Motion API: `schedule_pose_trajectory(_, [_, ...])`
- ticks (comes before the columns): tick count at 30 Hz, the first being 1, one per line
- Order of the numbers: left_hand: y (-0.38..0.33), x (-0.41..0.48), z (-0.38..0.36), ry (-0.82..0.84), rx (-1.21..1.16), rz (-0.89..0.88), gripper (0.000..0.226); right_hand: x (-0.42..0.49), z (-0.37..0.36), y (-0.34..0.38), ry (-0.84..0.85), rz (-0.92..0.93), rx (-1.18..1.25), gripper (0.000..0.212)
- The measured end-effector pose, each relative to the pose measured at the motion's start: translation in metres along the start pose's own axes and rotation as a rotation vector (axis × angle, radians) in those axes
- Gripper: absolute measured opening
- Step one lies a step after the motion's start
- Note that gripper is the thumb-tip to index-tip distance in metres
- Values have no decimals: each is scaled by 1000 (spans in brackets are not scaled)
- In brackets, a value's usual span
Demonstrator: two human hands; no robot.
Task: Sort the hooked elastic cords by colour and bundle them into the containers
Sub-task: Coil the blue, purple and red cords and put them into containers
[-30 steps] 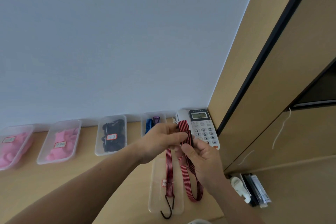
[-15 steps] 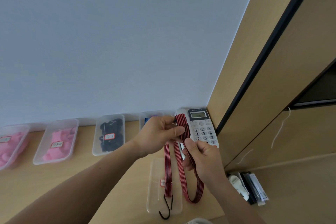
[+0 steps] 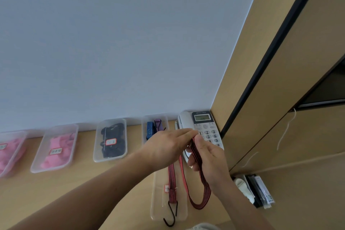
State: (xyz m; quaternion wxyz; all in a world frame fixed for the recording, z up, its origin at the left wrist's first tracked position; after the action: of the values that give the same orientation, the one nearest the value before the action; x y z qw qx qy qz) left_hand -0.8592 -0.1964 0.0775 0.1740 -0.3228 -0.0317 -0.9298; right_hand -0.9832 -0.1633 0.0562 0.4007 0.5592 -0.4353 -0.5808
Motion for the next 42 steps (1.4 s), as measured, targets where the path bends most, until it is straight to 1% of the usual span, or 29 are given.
schedule_pose_trajectory(2, [3, -4, -7, 40, -20, 11, 59, 0, -1, 0, -6, 14, -18, 64])
schedule_pose_trajectory(3, [5, -6, -9, 45, -40, 23, 61, -1, -1, 1, -6, 29, -27, 62])
schedule_pose_trajectory(5, [10, -10, -10, 55, -61, 17, 58, -2, -2, 2, 3, 58, -41, 57])
schedule_pose_trajectory(7, [13, -13, -8, 50, -104, 16, 47, -2, -2, 2, 15, 69, -47, 53])
schedule_pose_trajectory(8, [14, -14, -6, 38, -176, 69, 44, -2, -2, 2, 16, 69, -46, 52])
schedule_pose_trajectory(9, [15, -14, -5, 18, -279, 172, 45, -2, -1, 2, 16, 69, -40, 52])
schedule_pose_trajectory(12, [22, -20, -8, -90, -680, 628, 55, -1, 1, 2, 12, 68, -12, 48])
schedule_pose_trajectory(13, [23, -20, -9, -160, -846, 770, 53, -1, 0, 2, 14, 69, -6, 44])
schedule_pose_trajectory(14, [22, -18, -9, -229, -1002, 880, 46, -1, -2, 2, 17, 72, -6, 40])
schedule_pose_trajectory(15, [20, -15, -8, -260, -1125, 950, 36, -1, -3, 2, 19, 80, -13, 37])
schedule_pose_trajectory(16, [19, -12, -8, -239, -1186, 981, 30, -2, -5, 1, 21, 88, -24, 36])
schedule_pose_trajectory(18, [17, -9, -9, -182, -1229, 1002, 27, -2, -6, 0, 22, 104, -52, 36])
schedule_pose_trajectory(21, [19, -9, -10, -193, -1278, 1010, 27, -1, -3, 0, 6, 106, -62, 37])
schedule_pose_trajectory(24, [21, -7, -8, -180, -1259, 981, 22, 0, 0, -3, -25, 98, -77, 36])
schedule_pose_trajectory(30, [22, -3, -1, -174, -1132, 918, 17, 2, 2, -7, -61, 34, -84, 45])
schedule_pose_trajectory(34, [20, 3, 4, -190, -965, 789, 20, 5, 5, -10, -65, -47, -47, 43])
schedule_pose_trajectory(36, [18, 4, 9, -193, -825, 709, 23, 6, 5, -12, -49, -80, -50, 43])
schedule_pose_trajectory(37, [19, 3, 13, -186, -707, 651, 22, 5, 4, -12, -43, -91, -50, 45])
schedule_pose_trajectory(39, [19, 2, 18, -147, -420, 479, 21, 3, 2, -9, -41, -106, -26, 51])
schedule_pose_trajectory(41, [15, 2, 18, -109, -201, 304, 22, 1, -1, -5, -28, -113, 29, 55])
schedule_pose_trajectory(42, [12, 1, 16, -120, -110, 217, 24, 0, -2, -2, -18, -109, 53, 58])
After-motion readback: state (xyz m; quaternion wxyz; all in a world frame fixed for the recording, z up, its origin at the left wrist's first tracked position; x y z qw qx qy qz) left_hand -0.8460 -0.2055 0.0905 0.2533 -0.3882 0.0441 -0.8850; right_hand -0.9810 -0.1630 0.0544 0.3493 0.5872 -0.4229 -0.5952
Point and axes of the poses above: each hand's wrist, its own x-axis towards the middle knuckle, its own z-axis out of the back of the hand, y = z × x, the point moved 5 cm from there along x, towards the middle knuckle, and after that the axes turned 13 degrees about -z, right-handed, at the moved point
